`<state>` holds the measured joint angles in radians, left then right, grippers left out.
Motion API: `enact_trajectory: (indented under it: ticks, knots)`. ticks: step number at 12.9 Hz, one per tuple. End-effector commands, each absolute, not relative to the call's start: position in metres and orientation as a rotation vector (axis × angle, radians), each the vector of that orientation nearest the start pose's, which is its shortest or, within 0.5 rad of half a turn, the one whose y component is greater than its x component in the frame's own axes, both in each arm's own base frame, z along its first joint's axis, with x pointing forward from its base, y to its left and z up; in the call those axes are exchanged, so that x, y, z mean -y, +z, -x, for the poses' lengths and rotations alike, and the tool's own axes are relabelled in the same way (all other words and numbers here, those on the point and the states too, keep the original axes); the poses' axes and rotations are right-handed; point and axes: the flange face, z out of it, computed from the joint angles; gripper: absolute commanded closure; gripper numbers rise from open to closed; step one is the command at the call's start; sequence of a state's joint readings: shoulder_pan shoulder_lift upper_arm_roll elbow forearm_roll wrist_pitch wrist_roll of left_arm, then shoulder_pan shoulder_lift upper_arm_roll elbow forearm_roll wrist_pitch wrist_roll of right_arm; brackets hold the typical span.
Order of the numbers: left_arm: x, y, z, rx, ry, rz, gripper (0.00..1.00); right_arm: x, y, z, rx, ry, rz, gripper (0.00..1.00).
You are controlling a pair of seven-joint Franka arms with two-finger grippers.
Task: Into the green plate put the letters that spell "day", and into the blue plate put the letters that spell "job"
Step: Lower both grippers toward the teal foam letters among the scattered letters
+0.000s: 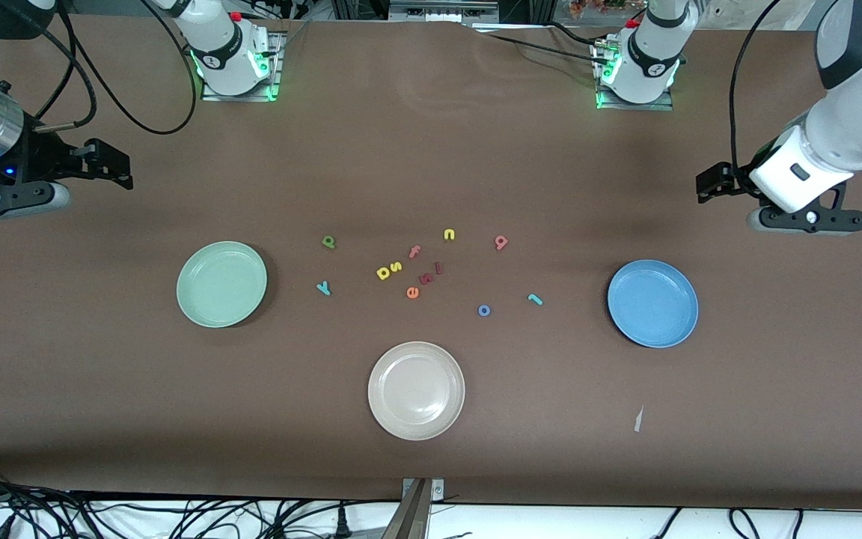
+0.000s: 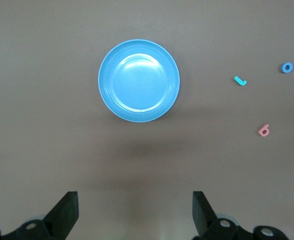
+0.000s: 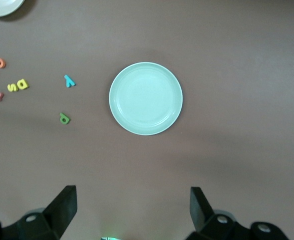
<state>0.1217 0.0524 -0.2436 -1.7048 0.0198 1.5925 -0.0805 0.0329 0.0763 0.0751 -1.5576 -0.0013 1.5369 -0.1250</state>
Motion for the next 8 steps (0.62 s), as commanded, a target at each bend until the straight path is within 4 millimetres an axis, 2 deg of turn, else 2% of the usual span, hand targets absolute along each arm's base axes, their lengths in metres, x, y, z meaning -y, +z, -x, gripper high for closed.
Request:
enact_trajectory:
  ticks: [1,2,3,4,5,6,7,8]
  knots:
    - [0.079,0.534,-0.558,-0.133,0.283,3.121,0.0,-0.098,0.577,-0.569,0.413,0.195,3.09,0.0]
    - [0.084,0.522,-0.563,-0.152,0.319,3.127,0.0,-0.113,0.57,-0.572,0.346,0.196,3.101,0.0]
    - [0.099,0.502,-0.569,-0.195,0.367,3.125,0.0,-0.127,0.56,-0.577,0.288,0.21,3.101,0.0]
    - [0.127,0.487,-0.58,-0.248,0.393,3.117,0.0,-0.14,0.558,-0.585,0.247,0.198,3.073,0.0]
    - [0.149,0.476,-0.59,-0.299,0.409,3.122,0.0,-0.151,0.547,-0.592,0.194,0.223,3.06,0.0]
    - [0.154,0.468,-0.597,-0.31,0.419,3.128,0.0,-0.161,0.535,-0.597,0.14,0.243,3.059,0.0]
    - [0.16,0.45,-0.603,-0.323,0.447,3.13,0.0,-0.183,0.526,-0.601,0.132,0.206,3.06,0.0]
    - [0.182,0.438,-0.608,-0.37,0.417,3.136,0.0,-0.203,0.507,-0.605,0.071,0.202,3.067,0.0]
